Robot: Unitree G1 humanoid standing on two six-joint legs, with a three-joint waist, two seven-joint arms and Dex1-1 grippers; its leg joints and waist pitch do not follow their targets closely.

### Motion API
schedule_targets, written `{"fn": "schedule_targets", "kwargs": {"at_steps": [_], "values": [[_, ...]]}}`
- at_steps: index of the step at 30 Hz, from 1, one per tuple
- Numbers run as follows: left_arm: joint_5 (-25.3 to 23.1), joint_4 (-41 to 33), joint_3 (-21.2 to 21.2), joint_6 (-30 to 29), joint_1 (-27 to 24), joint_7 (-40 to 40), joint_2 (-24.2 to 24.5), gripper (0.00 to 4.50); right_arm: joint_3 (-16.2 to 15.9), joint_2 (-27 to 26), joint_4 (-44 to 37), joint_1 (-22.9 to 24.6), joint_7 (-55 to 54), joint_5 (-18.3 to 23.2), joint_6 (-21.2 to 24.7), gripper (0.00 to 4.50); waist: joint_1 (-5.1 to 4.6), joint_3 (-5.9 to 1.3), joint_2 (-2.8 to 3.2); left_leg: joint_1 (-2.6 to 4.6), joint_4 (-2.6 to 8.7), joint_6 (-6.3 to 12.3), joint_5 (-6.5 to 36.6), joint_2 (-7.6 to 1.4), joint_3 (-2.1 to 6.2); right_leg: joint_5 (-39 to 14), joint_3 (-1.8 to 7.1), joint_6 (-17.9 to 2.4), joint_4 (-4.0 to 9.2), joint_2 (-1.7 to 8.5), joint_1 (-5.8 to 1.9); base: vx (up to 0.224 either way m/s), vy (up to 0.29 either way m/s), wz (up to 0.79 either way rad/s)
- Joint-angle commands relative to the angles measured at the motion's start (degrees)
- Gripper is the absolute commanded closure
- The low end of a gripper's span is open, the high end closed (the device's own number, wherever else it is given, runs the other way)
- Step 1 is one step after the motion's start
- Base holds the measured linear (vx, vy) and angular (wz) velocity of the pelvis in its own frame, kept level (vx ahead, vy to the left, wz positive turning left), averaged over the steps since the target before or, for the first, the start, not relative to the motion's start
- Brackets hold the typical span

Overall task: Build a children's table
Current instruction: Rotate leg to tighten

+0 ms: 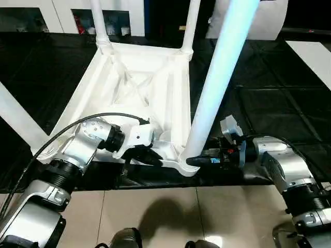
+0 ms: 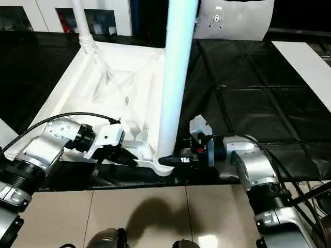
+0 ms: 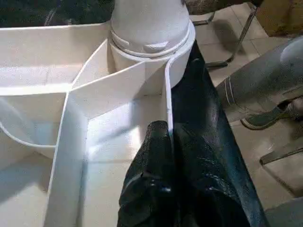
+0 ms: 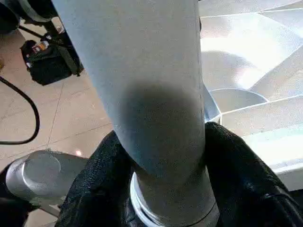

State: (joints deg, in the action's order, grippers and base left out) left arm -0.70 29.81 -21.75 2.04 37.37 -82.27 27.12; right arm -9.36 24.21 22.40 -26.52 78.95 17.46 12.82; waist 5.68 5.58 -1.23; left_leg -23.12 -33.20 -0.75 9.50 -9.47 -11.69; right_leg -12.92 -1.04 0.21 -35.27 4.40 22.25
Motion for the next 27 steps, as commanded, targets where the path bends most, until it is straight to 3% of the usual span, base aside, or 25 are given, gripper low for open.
{"fn": "schedule_targets", "kwargs": {"at_steps": [1, 7, 9, 11, 12, 13, 14, 16, 17, 19, 20, 21, 22, 23, 24, 26, 27], "values": [[-1.18, -0.54, -2.71, 0.14, -0.41, -1.10, -0.62, 4.50, -1.66, -0.69, -0.80, 1.83, 1.38, 2.34, 3.91, 2.52, -0.29, -3.42, 0.47, 2.42, 3.95, 3.75, 9.17, -4.41, 1.47, 0.65, 1.70, -18.26, 3.17, 4.15, -1.46, 0.000, 0.000, 0.00], [-0.48, -1.60, -1.28, -2.14, -1.69, 1.92, -1.93, 4.50, -0.62, -2.18, -5.68, 5.23, -2.44, 3.01, 5.42, 2.52, -0.08, -3.31, 0.52, 2.46, 4.14, 3.18, 9.79, -4.48, 1.51, 0.39, 1.76, -17.80, 3.28, 4.17, -1.34, 0.000, 0.000, 0.00], [-0.83, -2.12, -0.01, -4.43, -2.39, 7.28, -4.09, 4.50, 0.44, -4.86, -9.70, 7.73, -9.16, 2.76, 6.03, 2.52, -0.03, -3.10, 0.40, 2.54, 4.37, 2.55, 10.79, -4.58, 1.50, -1.32, 1.95, -17.11, 3.51, 4.21, -1.13, 0.000, 0.000, 0.00], [-1.38, -2.61, 0.47, -7.18, -2.98, 11.00, -5.67, 4.50, 0.93, -8.04, -11.88, 9.18, -15.43, 2.07, 7.15, 2.52, -0.15, -2.88, 0.41, 2.47, 4.79, 1.51, 13.36, -4.47, 1.68, -5.87, 2.06, -16.13, 4.11, 4.39, -1.10, 0.000, 0.000, 0.00], [-1.38, -2.61, 0.47, -7.18, -2.98, 11.00, -5.67, 4.50, 0.93, -8.04, -11.88, 9.18, -15.43, 2.07, 7.15, 2.52, -0.31, -2.55, 0.48, 2.75, 5.10, 0.13, 16.67, -4.51, 1.80, -11.07, 2.25, -15.19, 4.70, 4.58, -0.60, 0.000, 0.000, 0.00], [-1.77, -2.93, 0.92, -9.90, -3.52, 14.51, -7.55, 4.50, 1.12, -11.32, -13.49, 10.37, -21.51, 0.92, 8.05, 2.52, -0.81, -2.24, 0.37, 2.48, 5.55, -1.57, 19.67, -4.40, 2.20, -17.60, 2.22, -13.57, 5.14, 4.74, -0.84, 0.000, 0.000, 0.00], [-1.80, -2.96, 1.10, -10.46, -3.65, 15.49, -8.14, 4.50, 1.16, -12.22, -13.78, 10.62, -23.19, 0.52, 8.24, 2.52, -0.99, -2.07, 0.36, 2.51, 5.79, -2.38, 20.98, -4.42, 2.33, -20.46, 2.28, -12.62, 5.36, 4.75, -0.65, -0.053, 0.007, -0.07], [-1.87, -1.98, 1.74, -11.95, -3.45, 19.20, -10.72, 4.50, 1.73, -16.58, -13.38, 10.81, -30.94, -1.52, 8.89, 2.52, -1.85, -1.47, 0.26, 3.29, 5.94, -5.28, 28.87, -4.15, 3.25, -33.51, 2.35, -8.59, 6.71, 5.18, 0.37, -0.055, 0.011, -0.08], [-1.89, -1.95, 1.75, -12.01, -3.43, 19.36, -10.84, 4.50, 1.74, -16.78, -13.35, 10.81, -31.30, -1.65, 8.89, 2.52, -2.10, -1.45, 0.27, 3.13, 6.11, -5.66, 29.68, -4.10, 3.56, -35.15, 2.33, -7.56, 6.79, 5.24, 0.18, 0.000, 0.000, 0.00], [-2.57, -0.72, 2.65, -14.56, -2.37, 24.66, -14.09, 4.50, 2.50, -21.49, -11.96, 10.25, -39.99, -4.43, 9.35, 2.52, -3.17, -1.61, 0.55, 3.31, 6.43, -6.38, 31.51, -4.00, 3.80, -35.21, 2.29, -6.12, 7.13, 4.98, 0.61, 0.000, 0.000, 0.00], [-2.61, -0.68, 2.71, -14.73, -2.31, 24.96, -14.28, 4.50, 2.56, -21.74, -11.90, 10.21, -40.49, -4.58, 9.41, 2.52, -3.17, -1.61, 0.55, 3.31, 6.43, -6.38, 31.51, -4.00, 3.80, -35.21, 2.29, -6.12, 7.13, 4.98, 0.61, 0.000, 0.000, 0.00], [-3.10, 0.56, 3.73, -16.75, -1.18, 29.26, -16.93, 4.50, 3.56, -24.90, -9.48, 8.70, -46.96, -6.17, 9.43, 2.52, -3.77, -1.86, 0.54, 3.01, 6.76, -6.18, 30.06, -3.93, 3.89, -31.63, 2.13, -6.36, 7.07, 4.79, 0.17, 0.000, 0.000, 0.00], [-3.35, 1.35, 4.23, -17.57, -0.47, 31.44, -18.38, 4.50, 3.97, -26.36, -7.53, 7.41, -50.20, -7.11, 8.87, 2.52, -4.05, -1.82, 0.57, 2.98, 6.91, -6.27, 29.73, -3.88, 3.73, -30.42, 2.20, -6.59, 7.04, 4.60, 0.37, 0.000, 0.000, 0.00], [-3.35, 1.35, 4.23, -17.57, -0.47, 31.44, -18.38, 4.50, 3.97, -26.36, -7.53, 7.41, -50.20, -7.11, 8.87, 2.52, -4.38, -1.89, 0.86, 3.42, 6.85, -6.71, 30.78, -3.77, 3.66, -28.98, 2.13, -7.08, 7.18, 4.42, 0.76, 0.000, 0.000, 0.00], [-3.60, 2.41, 4.86, -18.15, 0.37, 34.02, -19.86, 4.50, 4.36, -27.69, -5.34, 5.85, -52.87, -7.78, 8.08, 2.52, -4.44, -1.97, 0.85, 3.25, 6.92, -6.48, 30.37, -3.81, 3.84, -27.02, 2.03, -7.28, 7.08, 4.50, 0.24, 0.000, 0.000, 0.00], [-4.04, 3.41, 5.39, -18.50, 1.16, 36.12, -21.12, 4.50, 5.22, -29.31, -3.29, 4.23, -56.31, -8.82, 7.24, 2.52, -4.51, -1.98, 0.96, 2.96, 7.06, -6.23, 29.46, -3.76, 3.71, -24.58, 2.08, -7.54, 6.97, 4.34, 0.16, 0.000, 0.000, 0.00], [-5.31, 4.91, 5.53, -17.96, 2.29, 38.66, -21.95, 4.50, 7.16, -31.57, -0.05, 1.61, -62.52, -10.01, 6.28, 2.52, -4.67, -1.99, 0.92, 3.45, 6.83, -6.29, 30.59, -3.54, 3.40, -24.46, 2.25, -7.68, 7.25, 4.26, 0.80, 0.000, 0.000, 0.00]]}}
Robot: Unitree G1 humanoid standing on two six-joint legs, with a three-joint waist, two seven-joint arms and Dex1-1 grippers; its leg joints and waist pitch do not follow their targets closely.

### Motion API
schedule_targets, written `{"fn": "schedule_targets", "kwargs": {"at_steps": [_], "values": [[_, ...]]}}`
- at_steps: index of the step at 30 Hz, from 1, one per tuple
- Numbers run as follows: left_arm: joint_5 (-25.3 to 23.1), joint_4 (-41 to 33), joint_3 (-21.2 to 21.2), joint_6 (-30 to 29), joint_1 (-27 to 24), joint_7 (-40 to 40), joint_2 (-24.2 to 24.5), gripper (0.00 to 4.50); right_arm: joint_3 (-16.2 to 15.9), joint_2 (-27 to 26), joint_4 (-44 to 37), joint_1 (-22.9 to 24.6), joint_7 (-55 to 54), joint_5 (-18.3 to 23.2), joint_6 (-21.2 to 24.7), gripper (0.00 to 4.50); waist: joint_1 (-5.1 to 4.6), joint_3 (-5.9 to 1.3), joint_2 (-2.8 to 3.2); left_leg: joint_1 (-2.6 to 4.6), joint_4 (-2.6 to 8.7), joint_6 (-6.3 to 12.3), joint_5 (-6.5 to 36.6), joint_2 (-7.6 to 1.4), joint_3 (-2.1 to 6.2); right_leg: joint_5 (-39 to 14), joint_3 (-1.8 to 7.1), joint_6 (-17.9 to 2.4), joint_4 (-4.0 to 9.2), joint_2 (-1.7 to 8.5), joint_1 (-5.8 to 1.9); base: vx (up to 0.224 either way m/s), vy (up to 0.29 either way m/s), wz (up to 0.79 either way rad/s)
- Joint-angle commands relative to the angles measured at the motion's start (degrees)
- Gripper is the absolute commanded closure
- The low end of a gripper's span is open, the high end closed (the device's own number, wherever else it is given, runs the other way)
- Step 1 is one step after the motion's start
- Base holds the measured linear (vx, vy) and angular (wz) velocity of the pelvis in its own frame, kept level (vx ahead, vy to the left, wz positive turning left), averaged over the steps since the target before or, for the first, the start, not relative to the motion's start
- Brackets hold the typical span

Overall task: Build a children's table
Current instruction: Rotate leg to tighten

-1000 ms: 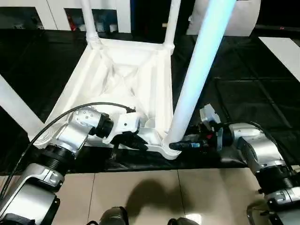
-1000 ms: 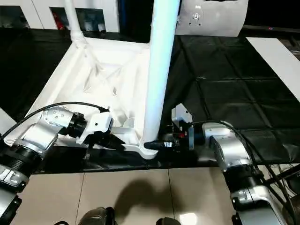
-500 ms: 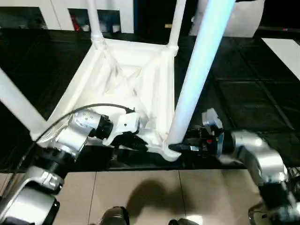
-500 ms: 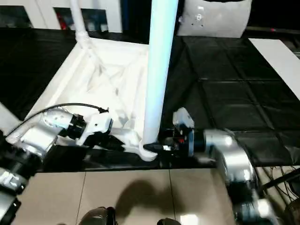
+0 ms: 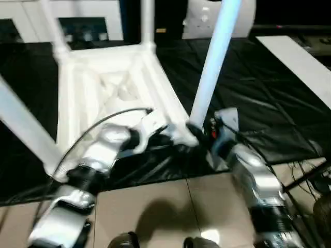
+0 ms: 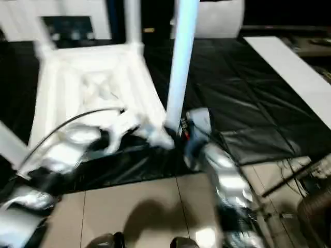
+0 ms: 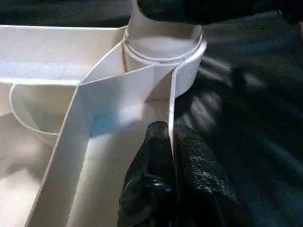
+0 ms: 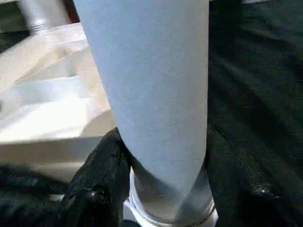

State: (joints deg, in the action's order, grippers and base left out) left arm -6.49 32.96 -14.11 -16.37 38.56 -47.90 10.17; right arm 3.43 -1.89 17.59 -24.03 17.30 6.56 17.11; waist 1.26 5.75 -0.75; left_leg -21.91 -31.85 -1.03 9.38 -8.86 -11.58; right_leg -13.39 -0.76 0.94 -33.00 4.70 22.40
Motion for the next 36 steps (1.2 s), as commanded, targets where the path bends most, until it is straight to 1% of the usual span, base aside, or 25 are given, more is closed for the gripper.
{"fn": "schedule_targets", "kwargs": {"at_steps": [1, 2, 3, 4, 5, 7, 10, 12, 13, 15, 17, 18, 19, 20, 21, 22, 23, 24, 25, 26, 27, 30, 32, 33, 36], "values": [[-0.68, 2.89, -2.36, 1.56, 1.90, 5.60, -4.94, 4.50, -4.39, -6.57, 7.41, -2.85, -6.49, -0.79, 0.91, 2.52, -0.29, -2.15, 0.44, 2.24, 5.44, -5.96, 30.85, -4.14, 3.36, -24.06, 2.03, -8.49, 4.95, 4.08, 0.71, 0.000, 0.000, 0.00], [-0.95, 3.16, -2.42, 1.86, 2.08, 5.88, -4.90, 4.50, -4.16, -6.75, 8.02, -3.27, -7.80, -1.27, 0.61, 2.52, -0.61, -2.28, 0.53, 1.99, 5.50, -6.08, 30.56, -4.04, 3.48, -23.89, 1.93, -8.49, 4.89, 4.10, 0.54, 0.000, 0.000, 0.00], [-1.16, 3.19, -2.51, 2.32, 2.11, 5.78, -4.55, 4.50, -3.74, -7.03, 8.26, -3.27, -7.37, -0.90, -0.07, 2.52, -0.62, -2.62, 0.40, 1.62, 5.55, -5.55, 28.45, -4.11, 3.43, -20.77, 1.86, -8.38, 4.57, 4.04, 0.00, 0.000, 0.000, 0.00], [-1.53, 2.86, -2.68, 2.75, 1.88, 5.34, -3.74, 4.50, -3.09, -7.21, 8.21, -2.91, -6.51, -0.40, -1.46, 1.96, -0.50, -2.65, 0.34, 1.52, 5.49, -4.51, 26.25, -4.20, 3.00, -16.63, 2.02, -8.76, 4.51, 3.91, 0.09, 0.000, 0.000, 0.00], [-1.68, 2.79, -2.68, 2.72, 1.82, 5.29, -3.61, 4.50, -2.92, -7.28, 8.22, -2.84, -6.58, -0.51, -1.83, 1.83, -0.37, -2.60, 0.38, 1.63, 5.38, -4.05, 25.74, -4.20, 2.83, -15.45, 2.09, -8.99, 4.50, 3.90, 0.19, 0.000, 0.000, 0.00], [-2.05, 2.12, -2.75, 3.07, 1.29, 4.59, -2.96, 4.50, -2.62, -7.05, 7.88, -2.28, -6.48, -1.20, -3.12, 1.77, -0.22, -2.56, 0.09, 1.59, 5.12, -2.39, 24.73, -4.17, 2.48, -16.89, 2.17, -9.25, 4.69, 4.09, 0.12, 0.000, 0.000, 0.00], [-1.46, 0.60, -3.17, 4.66, -0.24, 1.50, -1.37, 4.50, -2.02, -5.14, 6.43, -0.60, -5.08, -1.15, -5.61, 1.38, 0.07, -2.59, 0.01, 1.47, 5.11, -1.51, 23.33, -4.31, 2.39, -19.08, 2.19, -8.68, 4.93, 4.19, 0.16, 0.000, 0.000, 0.00], [-0.95, -0.75, -3.57, 5.85, -1.42, -0.99, -0.11, 4.50, -1.94, -2.88, 5.03, 0.89, -2.63, -1.34, -7.89, 1.28, 0.35, -2.65, 0.02, 1.42, 5.09, -1.04, 22.25, -4.45, 2.31, -17.59, 2.22, -8.82, 4.79, 4.13, 0.09, 0.000, 0.000, 0.00], [-0.70, -1.13, -3.87, 6.89, -1.88, -2.25, 0.54, 4.50, -1.91, -1.63, 4.28, 1.62, -1.45, -1.15, -9.00, 1.15, 0.65, -2.84, -0.04, 1.28, 4.96, -0.58, 20.48, -4.50, 2.21, -14.67, 2.16, -9.14, 4.52, 4.03, -0.25, 0.000, 0.000, 0.00], [-0.42, -1.46, -4.21, 7.93, -2.45, -3.89, 1.60, 4.50, -1.73, 0.63, 2.33, 2.97, 1.80, 0.06, -10.29, 0.94, 0.69, -2.98, 0.00, 1.24, 4.88, 0.13, 18.47, -4.48, 2.04, -11.44, 2.10, -9.97, 4.16, 3.80, -0.38, 0.053, -0.009, 0.01], [-0.38, -1.53, -4.38, 8.41, -2.72, -4.78, 2.25, 4.50, -1.62, 2.07, 0.96, 3.83, 4.36, 1.04, -10.96, 0.85, 0.78, -3.22, -0.11, 1.08, 4.38, 2.22, 15.42, -4.41, 1.65, -6.81, 1.99, -11.80, 3.60, 3.78, -0.61, 0.069, -0.015, 0.02], [-0.42, -1.57, -4.59, 8.96, -2.88, -5.52, 2.75, 4.50, -1.66, 3.12, -0.03, 4.41, 6.24, 1.61, -11.31, 0.79, 0.95, -3.32, -0.20, 1.22, 4.00, 3.34, 13.71, -4.31, 1.39, -4.22, 1.97, -12.72, 3.43, 3.65, -0.61, 0.073, -0.018, 0.03], [-0.45, -1.60, -4.73, 9.62, -3.13, -6.87, 3.63, 4.50, -2.01, 5.59, -1.89, 5.50, 10.20, 2.36, -11.99, 0.79, 0.99, -3.44, -0.17, 1.13, 3.82, 3.98, 12.33, -4.33, 1.35, -2.39, 1.97, -13.23, 3.17, 3.72, -0.81, 0.072, -0.021, 0.03], [-0.40, -1.59, -5.11, 11.23, -3.34, -8.84, 4.78, 4.50, -1.98, 8.24, -3.78, 6.45, 14.83, 3.69, -12.11, 0.57, 1.44, -3.68, -0.21, 0.90, 3.25, 6.38, 7.72, -4.14, 1.19, 4.26, 1.78, -14.12, 2.44, 3.54, -1.35, 0.057, -0.020, 0.00], [-0.37, -1.66, -5.24, 11.79, -3.45, -9.55, 5.19, 4.50, -1.99, 9.20, -4.40, 6.79, 16.46, 4.22, -12.21, 0.48, 1.44, -3.68, -0.21, 0.90, 3.25, 6.38, 7.72, -4.14, 1.19, 4.26, 1.78, -14.12, 2.44, 3.54, -1.35, 0.057, -0.020, 0.00], [-0.02, -1.98, -5.55, 12.87, -3.79, -11.90, 6.40, 4.50, -2.12, 12.31, -5.87, 7.45, 21.26, 5.47, -12.32, 0.40, 1.65, -3.75, -0.12, 0.70, 2.94, 8.07, 4.76, -4.19, 1.12, 8.76, 1.64, -15.14, 1.85, 3.54, -1.57, 0.000, 0.000, 0.00], [0.12, -2.09, -5.65, 13.12, -3.88, -12.60, 6.72, 4.50, -2.18, 13.15, -6.18, 7.55, 22.54, 5.79, -12.29, 0.40, 1.65, -3.72, -0.15, 0.73, 2.91, 8.34, 4.85, -4.12, 1.09, 8.90, 1.56, -15.53, 1.87, 3.51, -1.59, 0.000, 0.000, 0.00], [1.14, -2.73, -6.43, 14.65, -4.35, -17.11, 8.56, 4.50, -2.75, 17.71, -7.64, 7.75, 29.96, 7.93, -11.67, 0.40, 1.78, -3.71, -0.17, 0.77, 2.81, 8.65, 5.60, -4.20, 1.09, 8.09, 1.50, -15.96, 1.90, 3.52, -1.74, 0.000, 0.000, 0.00], [1.52, -2.97, -6.90, 15.27, -4.39, -19.10, 9.32, 4.50, -2.96, 19.60, -8.03, 7.52, 33.30, 9.04, -10.94, 0.40, 1.85, -3.63, -0.11, 0.87, 2.83, 8.66, 6.63, -4.26, 1.04, 6.37, 1.48, -16.37, 2.03, 3.51, -1.78, 0.000, 0.000, 0.00], [1.52, -2.97, -6.90, 15.27, -4.39, -19.10, 9.32, 4.50, -2.96, 19.60, -8.03, 7.52, 33.30, 9.04, -10.94, 0.40, 1.89, -3.54, -0.08, 0.89, 2.91, 8.46, 7.25, -4.37, 1.06, 5.06, 1.46, -16.53, 2.15, 3.59, -1.70, 0.000, 0.000, 0.00], [2.13, -3.35, -7.60, 15.84, -4.31, -22.40, 10.41, 4.50, -3.55, 22.15, -8.19, 6.75, 38.64, 10.85, -9.40, 0.40, 1.81, -3.55, 0.03, 0.99, 2.98, 7.90, 8.47, -4.41, 1.04, 2.62, 1.41, -16.96, 2.33, 3.58, -1.58, 0.000, 0.000, 0.00], [1.98, -3.22, -8.43, 17.09, -3.90, -25.00, 11.51, 4.50, -4.90, 24.55, -7.99, 5.97, 43.90, 11.85, -8.73, 0.40, 1.92, -3.46, 0.07, 1.22, 3.16, 6.44, 10.29, -4.67, 1.09, -1.39, 1.32, -17.19, 2.54, 3.47, -1.36, 0.000, 0.000, 0.00], [1.59, -2.72, -9.20, 18.16, -3.30, -27.06, 12.50, 4.50, -6.23, 26.09, -7.04, 4.99, 47.65, 11.79, -8.95, 0.40, 2.18, -3.42, 0.09, 1.36, 3.23, 5.82, 10.44, -4.88, 1.00, -2.09, 1.32, -17.20, 2.51, 3.45, -1.25, 0.000, 0.000, 0.00], [1.25, -2.14, -9.78, 19.24, -2.74, -28.69, 13.28, 4.50, -7.32, 27.16, -5.95, 4.01, 50.50, 11.68, -9.10, 0.67, 2.39, -3.50, 0.11, 1.40, 3.18, 5.55, 10.43, -4.86, 1.00, -2.23, 1.22, -17.23, 2.41, 3.42, -1.25, 0.000, 0.000, 0.00], [1.13, -1.85, -10.26, 20.02, -2.06, -30.48, 14.01, 4.50, -8.62, 28.06, -4.32, 2.63, 53.48, 11.45, -9.12, 0.78, 2.60, -3.50, 0.07, 1.36, 3.07, 5.31, 9.92, -4.86, 0.92, -1.80, 1.26, -17.49, 2.23, 3.54, -1.16, 0.000, 0.000, 0.00]]}}
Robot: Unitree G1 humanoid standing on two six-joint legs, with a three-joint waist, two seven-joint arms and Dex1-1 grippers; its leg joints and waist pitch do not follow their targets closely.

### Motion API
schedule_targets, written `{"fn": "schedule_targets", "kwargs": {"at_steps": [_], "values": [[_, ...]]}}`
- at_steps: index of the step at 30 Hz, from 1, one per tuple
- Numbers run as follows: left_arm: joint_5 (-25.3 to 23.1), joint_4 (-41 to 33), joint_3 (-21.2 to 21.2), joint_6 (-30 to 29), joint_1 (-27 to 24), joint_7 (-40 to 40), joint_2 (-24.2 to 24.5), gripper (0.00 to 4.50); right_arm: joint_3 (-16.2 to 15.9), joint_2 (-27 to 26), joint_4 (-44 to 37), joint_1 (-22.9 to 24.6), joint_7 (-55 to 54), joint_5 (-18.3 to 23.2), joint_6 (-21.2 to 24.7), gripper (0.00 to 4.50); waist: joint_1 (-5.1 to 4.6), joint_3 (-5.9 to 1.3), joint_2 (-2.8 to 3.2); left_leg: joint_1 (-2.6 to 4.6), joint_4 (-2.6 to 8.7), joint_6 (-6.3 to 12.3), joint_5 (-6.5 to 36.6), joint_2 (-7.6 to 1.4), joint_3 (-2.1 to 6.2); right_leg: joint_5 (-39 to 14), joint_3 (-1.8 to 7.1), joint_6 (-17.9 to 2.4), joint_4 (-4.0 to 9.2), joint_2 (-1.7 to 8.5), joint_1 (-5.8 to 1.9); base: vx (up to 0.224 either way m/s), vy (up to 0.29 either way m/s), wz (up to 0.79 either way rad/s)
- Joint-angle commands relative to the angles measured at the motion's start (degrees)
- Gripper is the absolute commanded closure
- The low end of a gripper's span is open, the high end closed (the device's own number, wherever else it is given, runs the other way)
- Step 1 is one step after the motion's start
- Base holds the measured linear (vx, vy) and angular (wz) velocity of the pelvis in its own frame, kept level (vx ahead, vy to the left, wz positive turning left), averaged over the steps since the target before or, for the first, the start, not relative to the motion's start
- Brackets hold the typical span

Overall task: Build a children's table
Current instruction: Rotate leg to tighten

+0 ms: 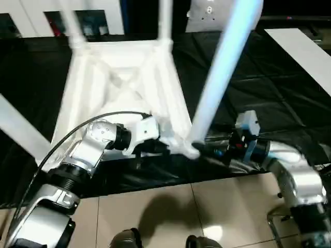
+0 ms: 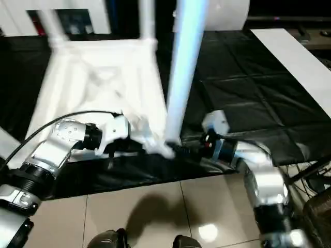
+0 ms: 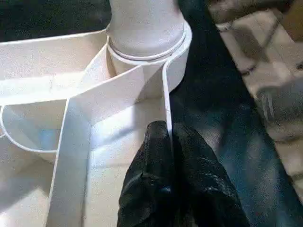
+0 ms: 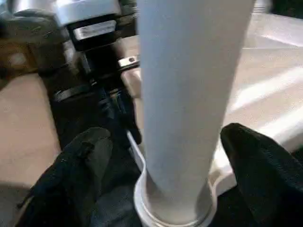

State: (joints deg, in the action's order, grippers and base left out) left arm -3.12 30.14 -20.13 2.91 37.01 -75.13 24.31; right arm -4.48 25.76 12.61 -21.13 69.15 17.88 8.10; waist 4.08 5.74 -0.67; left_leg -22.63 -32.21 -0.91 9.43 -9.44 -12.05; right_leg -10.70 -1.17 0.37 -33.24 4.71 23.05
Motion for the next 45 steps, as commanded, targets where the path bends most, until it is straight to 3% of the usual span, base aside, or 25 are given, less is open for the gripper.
{"fn": "schedule_targets", "kwargs": {"at_steps": [1, 5, 12, 18, 29, 33, 35, 36, 37, 38, 39, 41, 43, 45], "values": [[-2.23, 0.98, -4.23, 0.74, -0.50, -3.25, -0.13, 4.50, -0.71, 0.41, 0.66, -0.27, 1.62, 0.13, -0.12, 0.86, -0.17, -3.50, -0.03, 2.06, 3.44, 5.12, 9.77, -4.30, 1.36, -4.52, 1.70, -16.90, 2.48, 3.60, -1.85, 0.000, 0.000, 0.00], [-2.43, 1.73, -5.06, 2.50, 0.98, -6.36, 0.75, 4.50, -3.84, 1.52, 5.16, -3.47, 7.49, -1.32, -1.31, 1.31, 0.25, -3.63, -0.40, 1.98, 3.15, 5.21, 8.86, -4.19, 1.33, -4.39, 1.66, -17.37, 2.24, 3.69, -1.86, 0.000, 0.000, 0.00], [-2.33, 2.32, -5.21, 3.13, 1.55, -7.11, 0.84, 4.50, -5.54, 1.43, 7.75, -4.97, 10.02, -1.96, -2.31, 1.99, 0.82, -3.78, -0.44, 1.97, 2.82, 6.46, 6.42, -4.21, 1.20, -1.07, 1.61, -18.05, 1.72, 3.62, -1.85, 0.000, 0.000, 0.00], [-2.13, 2.43, -5.28, 3.38, 1.30, -7.59, 1.08, 4.50, -6.11, 0.77, 8.90, -5.63, 11.38, -1.45, -2.30, 2.47, 0.83, -3.61, -0.49, 1.96, 3.01, 5.52, 8.41, -4.25, 1.29, -4.78, 1.64, -17.55, 2.05, 3.70, -1.83, 0.000, 0.000, 0.00], [-1.95, 2.32, -5.04, 2.70, 0.76, -7.80, 1.16, 4.50, -7.10, 0.43, 6.86, -3.70, 13.18, 0.07, 0.41, 2.60, 0.89, -3.57, -0.37, 1.98, 2.99, 5.90, 7.86, -4.24, 1.29, -3.28, 1.61, -17.91, 1.91, 3.58, -1.84, 0.000, 0.000, 0.00], [-0.77, 1.51, -3.61, -0.53, 0.27, -5.97, 0.06, 4.50, -6.33, -1.47, 2.55, -1.00, 9.43, 2.16, 5.10, 2.60, 1.16, -3.46, -0.36, 2.03, 3.15, 5.75, 7.96, -4.35, 1.33, -3.64, 1.65, -17.72, 1.97, 3.62, -1.73, 0.000, 0.000, 0.00], [0.04, 0.28, -1.52, -5.94, 0.13, -0.71, -2.50, 4.50, -6.20, -5.80, -0.98, 1.67, 0.02, 1.00, 8.08, 2.60, 1.10, -3.10, -0.39, 2.05, 3.47, 4.64, 9.90, -4.39, 1.30, -6.94, 1.78, -17.01, 2.41, 3.64, -1.48, 0.000, 0.000, 0.00], [0.00, -0.11, -0.84, -8.52, 0.20, 2.05, -3.86, 4.50, -6.48, -8.18, -1.83, 2.51, -4.90, -0.73, 8.33, 2.60, 0.56, -2.54, -0.55, 1.78, 4.13, 2.07, 15.17, -4.18, 1.60, -15.74, 1.98, -15.08, 3.24, 3.93, -1.22, 0.000, 0.000, 0.00], [-0.01, -0.14, -0.78, -8.79, 0.22, 2.34, -4.00, 4.50, -6.52, -8.44, -1.89, 2.58, -5.44, -0.95, 8.32, 2.60, 0.36, -2.39, -0.61, 1.99, 4.28, 1.02, 17.62, -4.10, 1.85, -20.31, 2.06, -14.03, 3.74, 4.18, -1.05, 0.000, 0.000, 0.00], [-0.07, -0.26, -0.56, -9.76, 0.26, 3.39, -4.53, 4.50, -6.65, -9.37, -2.12, 2.85, -7.34, -1.72, 8.31, 2.60, 0.36, -2.39, -0.61, 1.99, 4.28, 1.02, 17.62, -4.10, 1.85, -20.31, 2.06, -14.03, 3.74, 4.18, -1.05, -0.056, -0.006, -0.08], [-0.03, -0.14, 0.09, -11.14, 0.59, 5.77, -5.92, 4.50, -6.42, -11.98, -2.22, 2.91, -11.89, -2.61, 10.12, 2.60, -0.22, -1.83, -0.78, 2.18, 4.64, -1.72, 22.62, -3.98, 2.54, -31.88, 2.26, -10.18, 4.66, 4.48, -0.67, -0.056, -0.006, -0.08], [0.15, 0.41, 1.08, -12.92, 1.36, 9.33, -8.01, 4.50, -5.78, -16.15, -2.28, 2.79, -18.90, -3.84, 12.36, 2.60, -0.96, -1.73, -0.72, 2.54, 4.87, -3.40, 26.21, -3.89, 3.16, -38.44, 2.16, -7.45, 5.35, 4.62, -0.07, -0.068, 0.007, -0.10], [-0.34, 1.68, 1.96, -13.80, 2.63, 13.19, -10.04, 4.50, -4.49, -21.48, -2.03, 2.38, -27.51, -4.54, 15.15, 2.60, -2.11, -1.60, -0.77, 2.34, 5.18, -4.44, 28.81, -3.66, 3.72, -41.60, 1.86, -5.41, 5.80, 4.51, 0.18, -0.068, 0.018, -0.12], [-1.64, 4.25, 3.58, -13.80, 4.71, 19.29, -12.17, 4.50, -2.38, -28.09, 1.26, 0.24, -40.33, -7.61, 15.70, 2.60, -3.13, -1.68, -0.35, 2.46, 5.47, -5.52, 31.64, -3.49, 4.32, -42.19, 1.28, -4.67, 6.06, 4.44, 0.22, -0.065, 0.032, -0.17]]}}
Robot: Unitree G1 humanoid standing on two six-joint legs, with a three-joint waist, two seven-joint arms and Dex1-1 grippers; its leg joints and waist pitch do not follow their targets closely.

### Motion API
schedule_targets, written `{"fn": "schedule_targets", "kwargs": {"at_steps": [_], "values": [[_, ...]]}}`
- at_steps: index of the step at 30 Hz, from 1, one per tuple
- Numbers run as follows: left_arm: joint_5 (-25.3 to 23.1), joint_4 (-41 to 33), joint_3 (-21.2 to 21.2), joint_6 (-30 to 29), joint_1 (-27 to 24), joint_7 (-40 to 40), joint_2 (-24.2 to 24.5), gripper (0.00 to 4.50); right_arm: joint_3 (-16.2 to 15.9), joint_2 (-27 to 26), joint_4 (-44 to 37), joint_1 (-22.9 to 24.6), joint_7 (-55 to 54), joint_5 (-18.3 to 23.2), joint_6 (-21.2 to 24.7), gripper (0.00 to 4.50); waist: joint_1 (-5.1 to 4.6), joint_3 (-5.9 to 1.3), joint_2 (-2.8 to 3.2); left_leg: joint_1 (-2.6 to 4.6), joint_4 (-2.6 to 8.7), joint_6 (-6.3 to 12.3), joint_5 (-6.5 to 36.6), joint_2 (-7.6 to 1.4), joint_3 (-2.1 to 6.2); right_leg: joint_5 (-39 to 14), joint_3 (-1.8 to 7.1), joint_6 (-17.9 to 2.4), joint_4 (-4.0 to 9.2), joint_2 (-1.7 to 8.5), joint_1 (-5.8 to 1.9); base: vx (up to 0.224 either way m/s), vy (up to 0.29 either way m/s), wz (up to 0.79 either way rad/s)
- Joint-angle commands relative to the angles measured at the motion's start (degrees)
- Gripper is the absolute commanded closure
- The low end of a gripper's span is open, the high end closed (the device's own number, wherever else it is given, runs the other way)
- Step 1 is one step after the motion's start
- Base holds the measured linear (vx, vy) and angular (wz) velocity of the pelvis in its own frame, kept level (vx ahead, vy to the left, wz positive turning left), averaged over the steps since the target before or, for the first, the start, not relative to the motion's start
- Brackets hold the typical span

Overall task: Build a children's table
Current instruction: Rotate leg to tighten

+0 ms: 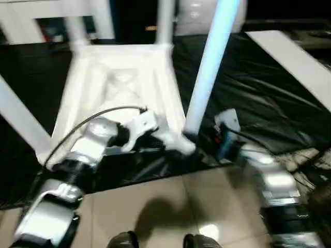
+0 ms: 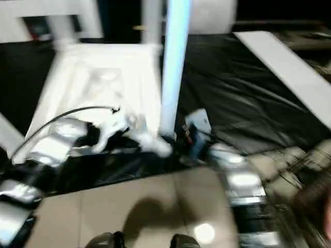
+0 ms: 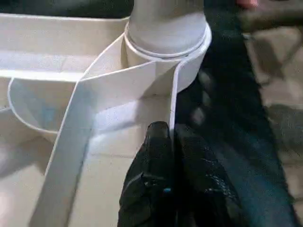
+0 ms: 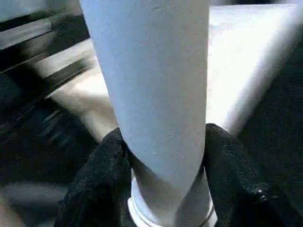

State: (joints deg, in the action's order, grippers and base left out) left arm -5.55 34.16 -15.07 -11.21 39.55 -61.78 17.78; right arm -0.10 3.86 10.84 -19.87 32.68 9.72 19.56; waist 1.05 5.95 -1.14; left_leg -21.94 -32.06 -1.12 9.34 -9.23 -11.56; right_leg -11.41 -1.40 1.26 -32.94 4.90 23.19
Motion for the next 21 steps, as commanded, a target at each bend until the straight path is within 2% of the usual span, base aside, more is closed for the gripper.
{"fn": "schedule_targets", "kwargs": {"at_steps": [1, 3, 4, 6, 8, 9, 10, 11, 12, 13, 15, 16, 17, 18, 19, 20, 21], "values": [[0.80, 0.22, -1.48, 0.32, 2.17, 5.94, -5.64, 4.50, -6.76, -6.20, 3.04, -1.02, -3.85, 0.55, 4.23, 2.60, -0.82, -1.83, 0.23, 1.46, 5.72, -5.97, 34.27, -3.56, 4.38, -40.69, 0.76, -5.07, 5.82, 4.06, -0.42, -0.067, 0.045, -0.22], [-0.28, 2.04, -0.75, 1.63, 3.59, 9.51, -6.56, 4.50, -4.29, -9.73, 7.19, -3.77, -13.98, -2.04, 3.49, 2.60, -1.26, -1.74, 0.56, 1.80, 5.91, -6.21, 37.09, -3.63, 4.59, -38.09, 0.17, -5.27, 5.98, 4.04, -0.44, -0.064, 0.051, -0.19], [-0.41, 2.11, -0.73, 1.75, 3.67, 9.67, -6.61, 4.50, -4.09, -9.92, 7.43, -3.98, -14.62, -2.25, 3.53, 2.60, -1.61, -1.65, 0.91, 1.94, 6.43, -6.63, 39.97, -3.68, 4.85, -33.96, -0.44, -6.00, 6.02, 3.97, -0.85, -0.056, 0.045, -0.15], [-1.19, 2.51, -1.12, 3.08, 3.80, 9.31, -6.33, 4.50, -2.59, -10.63, 8.26, -4.81, -16.10, -1.93, 2.35, 2.04, -1.83, -1.36, 1.19, 2.51, 6.69, -6.76, 42.94, -3.81, 4.84, -31.33, -0.66, -6.54, 6.15, 3.84, -0.54, 0.000, 0.000, 0.00], [-1.69, 2.30, -1.57, 4.72, 3.28, 8.19, -5.52, 4.50, -2.35, -10.03, 7.77, -4.61, -15.87, -2.56, 0.53, 1.88, -1.94, -1.24, 1.15, 2.34, 6.80, -6.63, 43.19, -3.81, 4.78, -29.85, -0.72, -6.84, 6.18, 4.05, -0.76, 0.000, 0.000, 0.00], [-1.79, 2.20, -1.73, 5.49, 2.96, 7.56, -5.11, 4.50, -2.07, -9.54, 7.48, -4.36, -15.80, -2.93, 0.05, 1.80, -1.76, -1.34, 0.97, 2.65, 6.40, -6.31, 41.90, -3.70, 4.52, -30.14, -0.32, -7.23, 6.47, 4.51, -0.34, 0.000, 0.000, 0.00], [-1.87, 2.14, -1.94, 6.25, 2.66, 6.87, -4.68, 4.50, -1.51, -9.16, 7.20, -4.05, -15.78, -3.21, -0.25, 1.68, -1.71, -1.33, 0.90, 2.71, 6.26, -6.12, 40.99, -3.69, 4.45, -30.18, -0.13, -7.51, 6.53, 4.68, -0.24, 0.000, 0.000, 0.00], [-1.90, 2.12, -1.99, 6.42, 2.57, 6.70, -4.54, 4.50, -1.35, -9.01, 7.14, -3.95, -15.72, -3.27, -0.41, 1.68, -1.44, -1.40, 0.95, 2.59, 6.02, -5.69, 38.43, -3.74, 4.32, -29.19, 0.29, -8.25, 6.52, 5.09, -0.29, 0.000, 0.000, 0.00], [-2.04, 2.18, -2.05, 6.89, 2.39, 6.51, -4.18, 4.50, -0.99, -8.54, 6.89, -3.65, -15.49, -3.46, -0.96, 1.47, -1.12, -1.62, 0.88, 2.24, 5.93, -5.18, 34.87, -3.87, 4.06, -26.27, 0.75, -9.24, 6.18, 5.22, -0.46, 0.000, 0.000, 0.00], [-2.25, 2.70, -2.10, 8.58, 2.20, 6.18, -3.54, 4.50, -0.76, -7.32, 6.43, -3.09, -15.43, -4.32, -2.86, 1.42, -0.73, -1.89, 0.62, 2.05, 5.83, -4.59, 30.65, -4.03, 3.62, -22.01, 1.04, -10.25, 5.75, 5.19, -0.58, 0.000, 0.000, 0.00], [-2.27, 2.85, -2.09, 9.08, 2.15, 6.09, -3.36, 4.50, -0.79, -6.87, 6.25, -2.89, -15.44, -4.67, -3.72, 1.37, -0.35, -2.03, 0.50, 1.65, 5.76, -3.71, 26.02, -4.00, 3.11, -17.68, 1.21, -11.01, 5.19, 4.99, -0.94, 0.000, 0.000, 0.00], [-1.81, 3.25, -1.78, 11.00, 2.01, 6.07, -3.05, 4.50, -0.69, -5.29, 5.50, -2.07, -15.95, -5.32, -5.61, 1.17, -0.01, -2.16, 0.32, 1.92, 5.51, -2.62, 22.58, -3.98, 2.44, -14.77, 1.44, -11.75, 4.91, 4.78, -0.79, 0.000, 0.000, 0.00], [-1.68, 3.39, -1.44, 11.57, 1.93, 6.36, -2.96, 4.50, -0.39, -4.40, 4.91, -1.44, -15.72, -5.40, -6.84, 1.05, 0.19, -2.32, -0.29, 1.84, 5.18, -1.15, 19.82, -3.92, 1.91, -14.09, 1.62, -11.98, 4.68, 4.65, -1.00, 0.058, -0.018, 0.06], [-1.76, 3.77, -0.75, 13.15, 1.84, 7.48, -2.63, 4.50, 0.57, -2.55, 3.12, 0.20, -14.60, -4.98, -8.93, 0.99, 0.73, -2.41, -0.18, 2.01, 4.91, -0.12, 18.31, -4.04, 1.62, -14.84, 1.81, -11.73, 4.71, 4.64, -0.92, 0.058, -0.018, 0.06], [-1.76, 4.00, -0.33, 14.11, 1.82, 8.06, -2.39, 4.50, 1.48, -1.83, 1.54, 1.36, -13.12, -3.70, -9.06, 0.88, 1.24, -2.55, -0.15, 2.06, 4.73, 0.64, 17.47, -4.10, 1.42, -15.13, 1.90, -11.71, 4.71, 4.55, -0.85, 0.066, -0.020, 0.06], [-1.74, 4.06, -0.20, 14.34, 1.81, 8.19, -2.33, 4.50, 1.73, -1.66, 1.09, 1.68, -12.69, -3.31, -9.04, 0.88, 1.33, -2.66, -0.29, 1.99, 4.65, 1.09, 16.98, -4.05, 1.34, -14.66, 1.89, -11.72, 4.59, 4.40, -0.93, 0.064, -0.027, 0.04], [-1.46, 4.11, 0.36, 14.97, 1.71, 8.58, -2.10, 4.50, 2.51, -0.79, -0.82, 3.08, -11.18, -2.25, -9.09, 0.63, 1.46, -2.77, -0.32, 1.89, 4.59, 1.48, 16.27, -4.08, 1.34, -13.89, 1.89, -11.77, 4.41, 4.38, -1.05, 0.064, -0.027, 0.04]]}}
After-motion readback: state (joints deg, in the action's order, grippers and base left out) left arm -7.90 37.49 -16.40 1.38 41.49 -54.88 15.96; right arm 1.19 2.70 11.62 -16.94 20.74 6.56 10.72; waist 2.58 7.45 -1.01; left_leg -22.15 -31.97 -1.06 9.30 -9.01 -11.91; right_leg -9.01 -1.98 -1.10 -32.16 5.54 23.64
